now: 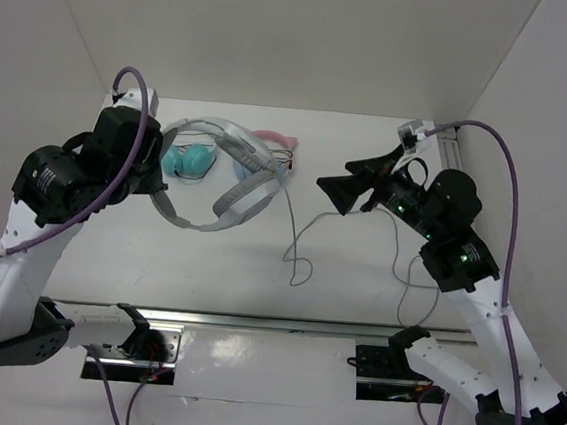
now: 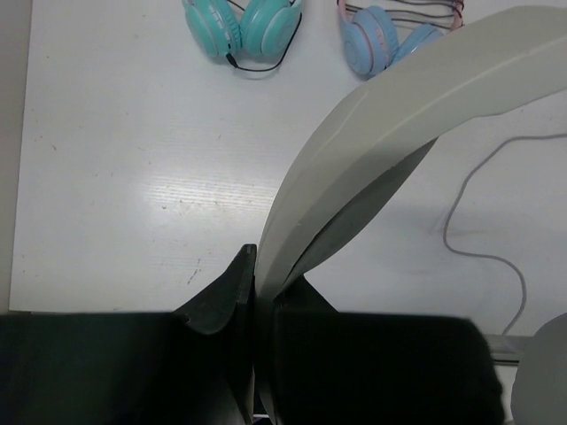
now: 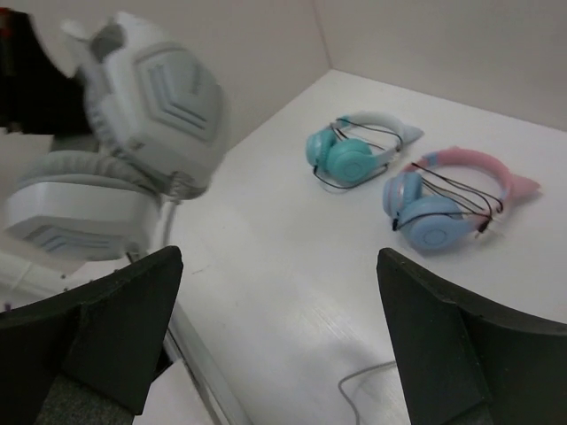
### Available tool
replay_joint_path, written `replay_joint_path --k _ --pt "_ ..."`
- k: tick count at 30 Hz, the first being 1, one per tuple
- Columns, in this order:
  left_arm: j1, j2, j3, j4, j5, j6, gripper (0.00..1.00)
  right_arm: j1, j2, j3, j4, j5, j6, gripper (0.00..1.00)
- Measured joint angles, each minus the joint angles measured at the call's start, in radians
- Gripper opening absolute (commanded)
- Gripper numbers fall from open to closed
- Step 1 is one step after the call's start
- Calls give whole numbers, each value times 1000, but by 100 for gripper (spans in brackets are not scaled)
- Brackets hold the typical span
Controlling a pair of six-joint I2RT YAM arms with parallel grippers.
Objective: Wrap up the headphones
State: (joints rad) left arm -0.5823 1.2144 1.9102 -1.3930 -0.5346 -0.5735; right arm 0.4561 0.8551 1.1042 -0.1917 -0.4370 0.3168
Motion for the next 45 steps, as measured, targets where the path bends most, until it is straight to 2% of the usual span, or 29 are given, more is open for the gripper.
replay_joint_path --k 3,6,10,17,22,28,31,33,34,35,37,45 --pt "33 6 12 31 8 7 0 30 70 32 -32 103 3 100" --pt "86 43 50 40 22 26 0 60 126 31 -44 114 -11 100" --pt "140 89 78 68 70 40 0 65 136 -18 -14 40 -47 100" --pt "194 100 93 77 130 75 0 68 136 -108 160 -197 -81 100" --pt "209 100 114 77 149 77 0 152 196 -108 223 -183 -106 100" --pt "210 105 167 71 182 75 0 304 341 -108 237 -55 -135 75" --pt "210 113 218 63 186 72 0 350 367 -133 257 6 -145 73" --pt "210 116 254 51 185 70 0 356 361 -170 289 28 -151 64" --pt "210 123 290 38 185 69 0 356 359 -194 312 39 -151 58" --pt "210 125 310 35 183 68 0 356 359 -213 328 47 -153 41" --pt "210 124 343 34 174 48 0 356 360 -257 364 69 -149 33" --pt "219 95 352 14 147 -5 0 369 375 -439 512 83 -132 30"
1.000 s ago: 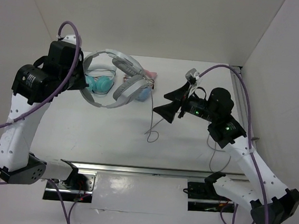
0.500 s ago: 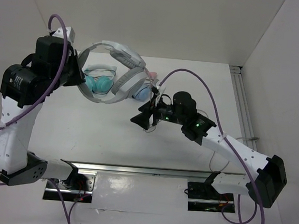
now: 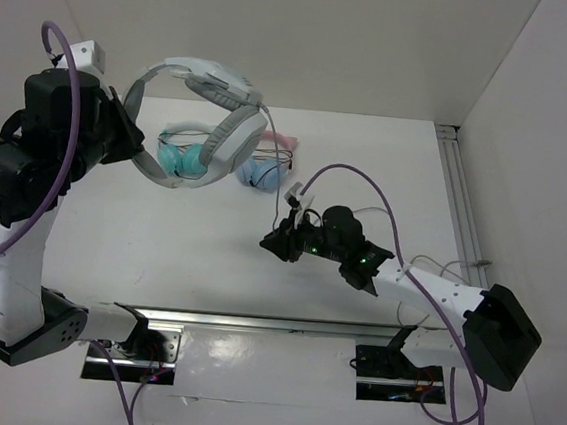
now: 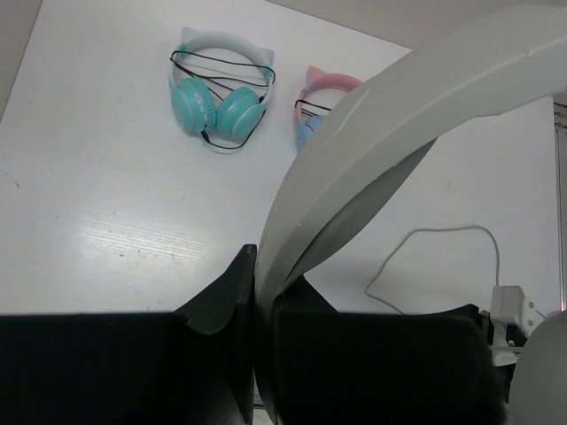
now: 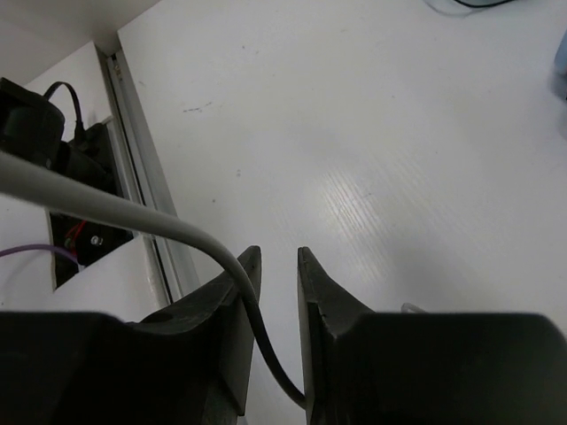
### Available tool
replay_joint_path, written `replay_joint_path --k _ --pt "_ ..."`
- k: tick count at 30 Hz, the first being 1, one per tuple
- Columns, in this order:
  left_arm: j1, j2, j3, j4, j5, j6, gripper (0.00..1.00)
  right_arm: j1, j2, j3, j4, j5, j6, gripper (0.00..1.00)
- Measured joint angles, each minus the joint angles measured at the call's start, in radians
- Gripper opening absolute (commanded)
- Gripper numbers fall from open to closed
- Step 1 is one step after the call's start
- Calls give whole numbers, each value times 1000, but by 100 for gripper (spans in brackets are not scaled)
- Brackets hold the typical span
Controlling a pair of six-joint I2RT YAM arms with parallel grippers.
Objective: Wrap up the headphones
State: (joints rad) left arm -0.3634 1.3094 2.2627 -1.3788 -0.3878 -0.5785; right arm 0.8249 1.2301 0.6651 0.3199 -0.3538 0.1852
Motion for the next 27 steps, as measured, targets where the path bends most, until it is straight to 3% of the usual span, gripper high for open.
replay_joint_path --k 11,16,27 --pt "0 -2 2 -1 4 -23 0 0 81 -44 135 6 11 33" --pt "0 -1 5 -3 0 -32 0 0 83 -97 159 27 11 43" --pt "0 4 23 -7 -9 -57 0 0 126 -119 182 48 11 43"
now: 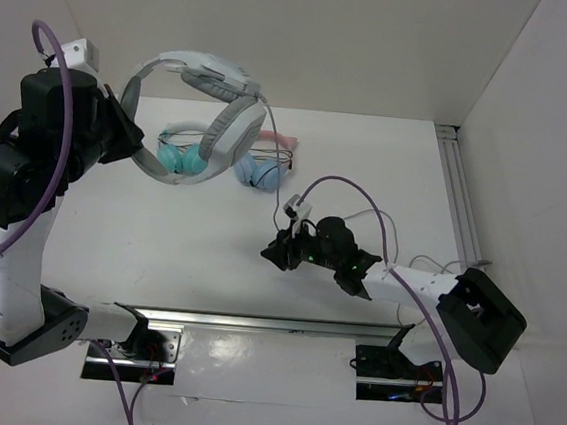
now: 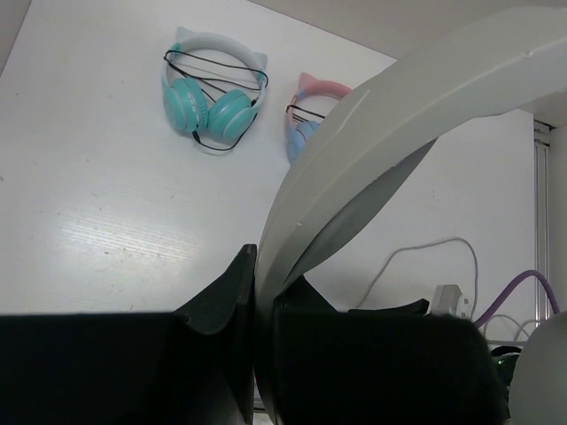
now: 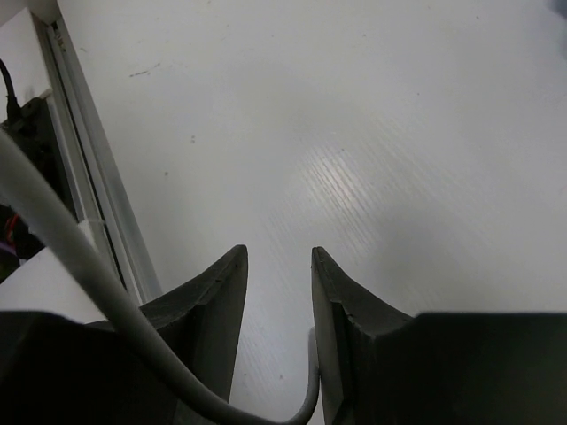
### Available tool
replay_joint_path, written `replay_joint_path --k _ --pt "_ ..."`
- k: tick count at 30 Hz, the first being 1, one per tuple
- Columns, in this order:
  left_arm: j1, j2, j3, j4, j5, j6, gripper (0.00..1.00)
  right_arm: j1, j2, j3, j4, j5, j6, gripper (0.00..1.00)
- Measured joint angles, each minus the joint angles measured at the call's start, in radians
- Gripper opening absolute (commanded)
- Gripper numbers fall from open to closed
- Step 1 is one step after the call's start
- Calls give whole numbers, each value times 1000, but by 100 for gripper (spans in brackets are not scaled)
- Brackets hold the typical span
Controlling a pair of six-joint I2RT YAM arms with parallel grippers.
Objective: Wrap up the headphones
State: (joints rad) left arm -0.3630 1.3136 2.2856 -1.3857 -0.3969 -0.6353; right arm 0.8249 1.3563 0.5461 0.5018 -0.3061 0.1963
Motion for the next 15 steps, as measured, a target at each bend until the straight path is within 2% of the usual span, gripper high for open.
replay_joint_path --k 1,3,4,8,13,15 --pt "0 0 2 -1 -4 0 0 0 5 -5 8 4 0 41" --pt "0 0 5 -2 -19 -1 0 0 7 -22 16 22 -2 12" --pt "0 0 5 -2 -27 -2 0 0 7 -32 20 37 -2 2" --pt "1 -22 -79 23 -80 -1 0 14 -24 -64 -19 153 28 0" --pt "15 -74 -331 92 -136 19 0 138 -239 -61 -208 480 61 0" --pt "18 -89 -444 126 -150 35 0 200 -322 -11 -332 622 73 0"
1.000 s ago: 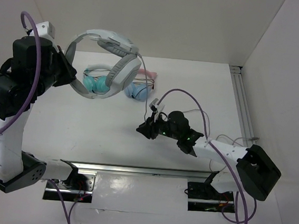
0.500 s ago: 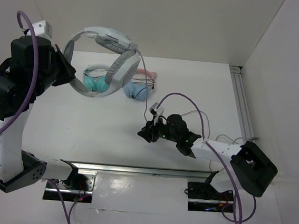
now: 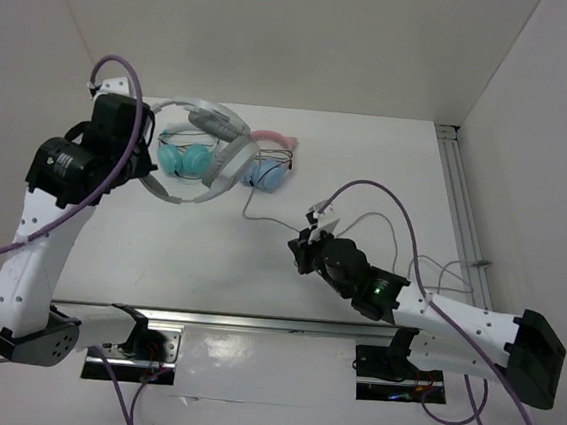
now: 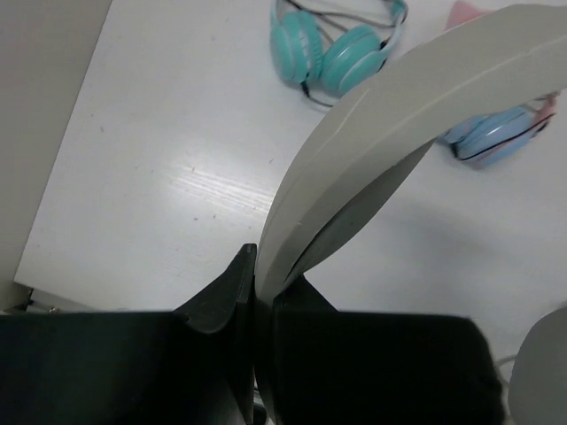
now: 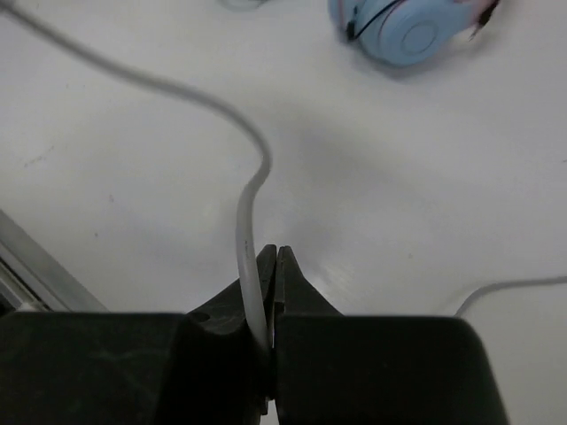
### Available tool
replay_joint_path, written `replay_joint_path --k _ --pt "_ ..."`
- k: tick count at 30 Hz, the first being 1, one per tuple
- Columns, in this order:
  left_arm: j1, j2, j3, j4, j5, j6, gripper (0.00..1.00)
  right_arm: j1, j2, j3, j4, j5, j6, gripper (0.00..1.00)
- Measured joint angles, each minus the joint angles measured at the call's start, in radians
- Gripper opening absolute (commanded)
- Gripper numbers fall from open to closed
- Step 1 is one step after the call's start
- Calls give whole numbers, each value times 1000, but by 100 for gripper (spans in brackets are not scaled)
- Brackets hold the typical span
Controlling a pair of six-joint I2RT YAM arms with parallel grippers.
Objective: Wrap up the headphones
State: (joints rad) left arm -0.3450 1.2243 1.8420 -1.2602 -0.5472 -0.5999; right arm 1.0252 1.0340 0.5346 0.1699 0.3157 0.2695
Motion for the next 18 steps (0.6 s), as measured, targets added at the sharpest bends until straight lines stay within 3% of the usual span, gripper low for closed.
replay_joint_path --k 4,10,18 --pt "0 -19 -179 71 -52 43 0 108 -48 180 -227 238 29 0" --pt "-71 -82 -389 179 -201 74 0 285 9 455 -577 578 98 0" --pt "-231 -63 -467 255 -349 105 0 459 149 756 -855 755 115 0"
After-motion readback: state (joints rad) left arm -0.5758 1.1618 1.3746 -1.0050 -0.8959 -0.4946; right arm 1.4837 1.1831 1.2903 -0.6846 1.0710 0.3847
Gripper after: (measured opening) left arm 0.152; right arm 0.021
